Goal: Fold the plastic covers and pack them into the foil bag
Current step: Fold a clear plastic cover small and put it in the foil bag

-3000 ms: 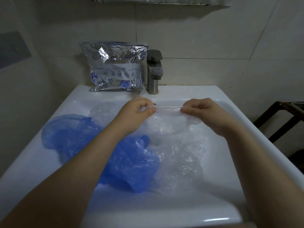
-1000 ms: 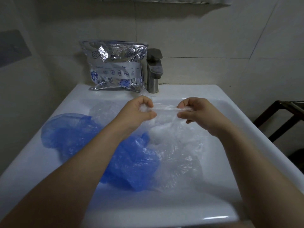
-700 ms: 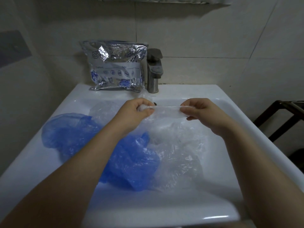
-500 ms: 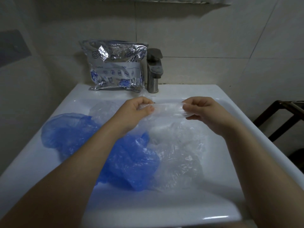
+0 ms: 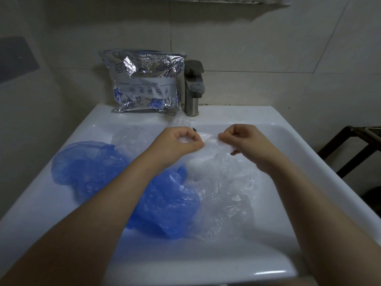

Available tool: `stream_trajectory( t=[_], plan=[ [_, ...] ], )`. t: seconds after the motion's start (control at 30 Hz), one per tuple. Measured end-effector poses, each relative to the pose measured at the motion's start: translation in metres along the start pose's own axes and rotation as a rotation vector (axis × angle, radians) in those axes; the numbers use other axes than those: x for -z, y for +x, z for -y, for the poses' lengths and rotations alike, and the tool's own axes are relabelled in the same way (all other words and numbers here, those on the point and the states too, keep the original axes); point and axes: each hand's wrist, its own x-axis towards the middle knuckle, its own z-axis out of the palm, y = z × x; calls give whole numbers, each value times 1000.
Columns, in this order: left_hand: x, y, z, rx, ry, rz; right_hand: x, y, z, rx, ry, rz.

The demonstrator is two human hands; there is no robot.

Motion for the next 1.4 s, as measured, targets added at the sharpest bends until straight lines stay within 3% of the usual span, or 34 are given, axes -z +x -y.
stream_trajectory(
  t=[0.33,0.5,0.63,0.77,0.9,1.0,1.1,1.17,1.27,1.4],
  plan=[
    [1,2,-3,-51,-58,-42,10,-2,5,162,-192,2],
    [5,6,0,-125,416,-119,8,1,1,224,-388,14],
    [12,5,-1,-261,527,-67,15,3,-4,186,-337,46],
    [19,3,-2,-105,301,-23,24,-3,-2,111,-211,157],
    [21,4,-11,-87,-54,-140,25,-9,6,96,-92,287],
    [18,7,-12,-48,-143,-283,15,-12,11,16,-52,378],
    [12,8,-9,146,-423,-385,-2,-11,12,21,-14,326],
    [7,5,-10,338,-715,-283,-13,-10,10,35,-16,246],
    [-5,1,-6,465,-677,-66,-22,-9,9,44,-35,183],
    [-18,2,-2,460,-631,-151,-27,-9,5,12,-124,212]
  ],
)
